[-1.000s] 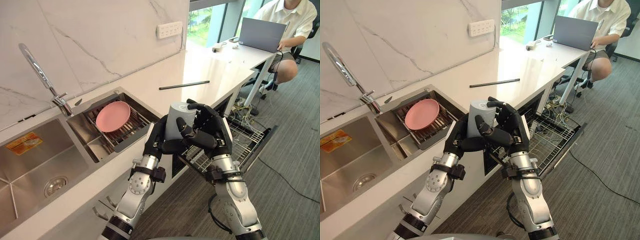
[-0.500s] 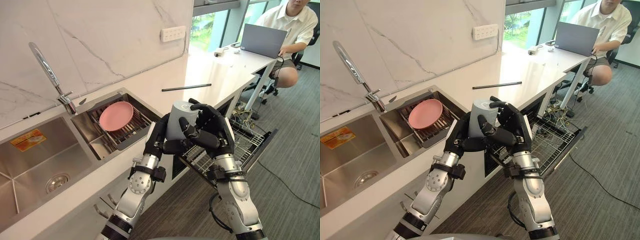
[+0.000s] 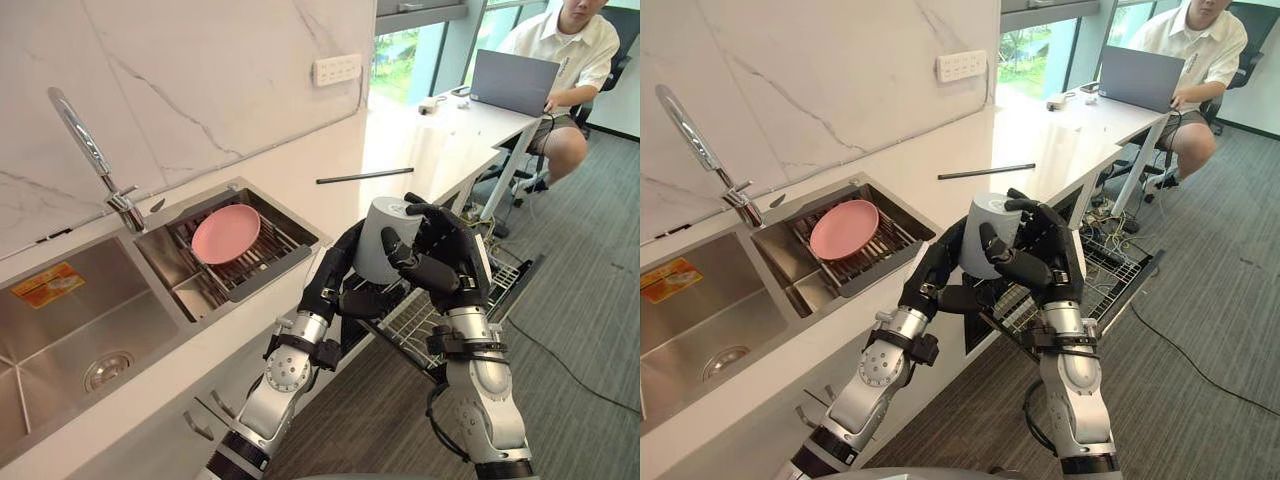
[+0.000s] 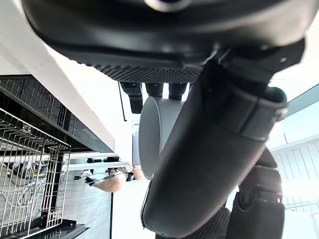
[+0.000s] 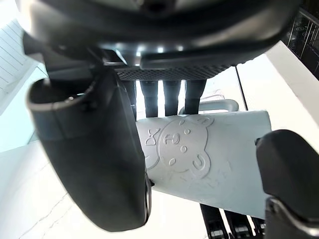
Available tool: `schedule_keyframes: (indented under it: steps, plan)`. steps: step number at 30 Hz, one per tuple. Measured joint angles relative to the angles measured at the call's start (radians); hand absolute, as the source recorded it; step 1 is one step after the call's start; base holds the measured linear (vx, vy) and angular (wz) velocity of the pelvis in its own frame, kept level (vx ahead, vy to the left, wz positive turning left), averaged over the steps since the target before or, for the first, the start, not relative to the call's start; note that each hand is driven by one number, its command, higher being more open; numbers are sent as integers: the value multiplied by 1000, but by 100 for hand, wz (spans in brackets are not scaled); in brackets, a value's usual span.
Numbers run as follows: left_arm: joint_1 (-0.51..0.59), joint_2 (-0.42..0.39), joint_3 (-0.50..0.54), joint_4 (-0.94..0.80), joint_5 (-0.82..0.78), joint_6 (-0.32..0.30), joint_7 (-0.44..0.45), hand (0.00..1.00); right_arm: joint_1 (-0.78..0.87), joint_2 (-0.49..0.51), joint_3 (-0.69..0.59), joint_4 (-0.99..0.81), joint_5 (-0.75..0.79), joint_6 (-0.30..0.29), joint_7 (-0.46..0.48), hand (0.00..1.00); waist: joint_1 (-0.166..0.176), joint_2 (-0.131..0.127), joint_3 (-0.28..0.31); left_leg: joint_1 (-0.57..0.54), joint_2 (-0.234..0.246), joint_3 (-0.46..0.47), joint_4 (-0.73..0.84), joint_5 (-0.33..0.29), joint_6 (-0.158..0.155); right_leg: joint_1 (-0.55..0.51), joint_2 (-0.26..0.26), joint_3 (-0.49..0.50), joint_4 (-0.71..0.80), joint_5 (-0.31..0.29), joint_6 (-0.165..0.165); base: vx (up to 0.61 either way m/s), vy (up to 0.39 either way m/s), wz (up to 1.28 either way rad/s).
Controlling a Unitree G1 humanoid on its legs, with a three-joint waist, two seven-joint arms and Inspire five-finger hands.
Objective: Walk over to the sink, pick up the cup, carry it to the dishwasher, place the cup inside the dishwasher, then close the dishwasher door
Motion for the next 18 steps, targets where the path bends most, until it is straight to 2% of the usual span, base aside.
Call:
schedule_keyframes:
  steps: [8,18]
  plan:
    - [42,0,9,-19,-27,0,-43,90,10,8,-173,10,-2,0,-46,30,-1,-1,0,-3,2,7,0,-5,-2,0,2,7,-5,4,-2,1,-2,-2]
    - [200,6,67,-45,-92,0,-120,90,78,6,-283,15,-29,0,-46,30,-1,-2,1,-19,3,-24,0,-8,-7,1,0,-23,-10,0,1,-6,-7,9]
